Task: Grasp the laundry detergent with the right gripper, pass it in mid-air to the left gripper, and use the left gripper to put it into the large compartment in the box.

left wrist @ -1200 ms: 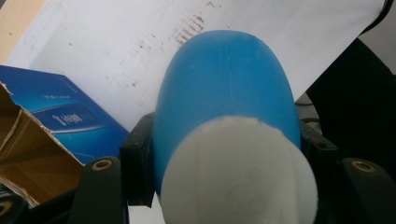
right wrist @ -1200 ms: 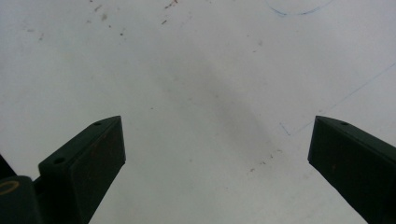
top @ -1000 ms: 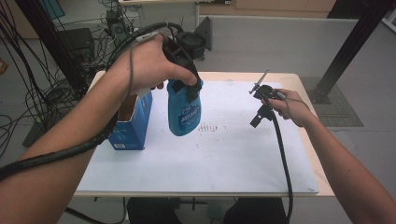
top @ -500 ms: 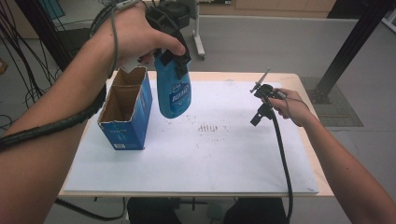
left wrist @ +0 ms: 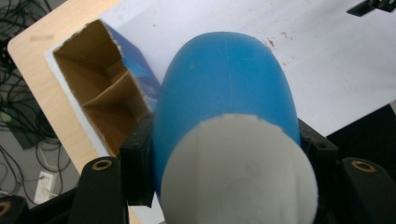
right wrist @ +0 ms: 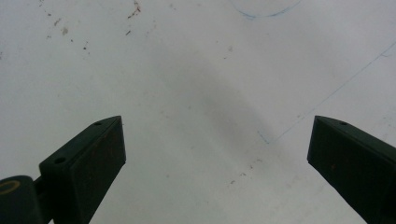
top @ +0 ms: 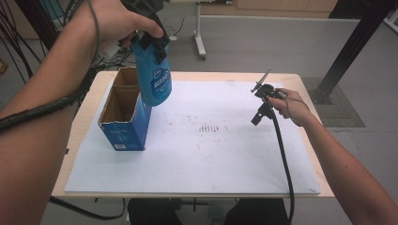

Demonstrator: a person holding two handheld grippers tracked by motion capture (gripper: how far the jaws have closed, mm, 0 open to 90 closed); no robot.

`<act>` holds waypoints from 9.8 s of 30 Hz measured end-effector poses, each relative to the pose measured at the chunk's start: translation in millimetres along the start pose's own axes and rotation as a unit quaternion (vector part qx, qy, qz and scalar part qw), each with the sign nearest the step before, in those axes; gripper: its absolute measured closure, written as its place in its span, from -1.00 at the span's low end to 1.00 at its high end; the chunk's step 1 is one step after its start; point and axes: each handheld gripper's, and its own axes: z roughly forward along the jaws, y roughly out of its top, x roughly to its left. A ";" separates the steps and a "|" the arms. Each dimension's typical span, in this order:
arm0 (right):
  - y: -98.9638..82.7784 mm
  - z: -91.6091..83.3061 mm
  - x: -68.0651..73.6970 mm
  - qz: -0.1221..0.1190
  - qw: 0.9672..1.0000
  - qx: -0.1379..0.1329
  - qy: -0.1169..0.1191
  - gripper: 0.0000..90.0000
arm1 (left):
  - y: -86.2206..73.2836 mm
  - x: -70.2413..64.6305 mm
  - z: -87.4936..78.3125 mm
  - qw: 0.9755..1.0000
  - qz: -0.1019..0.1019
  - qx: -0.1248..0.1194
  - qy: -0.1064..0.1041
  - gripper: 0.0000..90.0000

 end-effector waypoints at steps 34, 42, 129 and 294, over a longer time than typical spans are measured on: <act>3.9 -8.2 -7.2 0.011 1.000 -0.006 -0.009 -0.91 | -11.3 81.5 20.0 0.985 -0.161 0.009 0.066 -0.16; 3.8 -9.2 -6.4 0.010 1.000 -0.008 -0.010 -0.91 | -16.9 89.6 33.0 0.982 -0.177 0.011 0.059 -0.16; 0.4 -7.1 -4.1 0.016 1.000 -0.023 0.000 -0.91 | -67.8 104.0 216.9 0.970 -0.238 0.035 0.040 -0.16; -3.3 -16.1 -5.1 0.014 1.000 -0.022 -0.008 -0.90 | -63.2 64.0 118.2 0.986 -0.167 -0.014 0.017 -0.66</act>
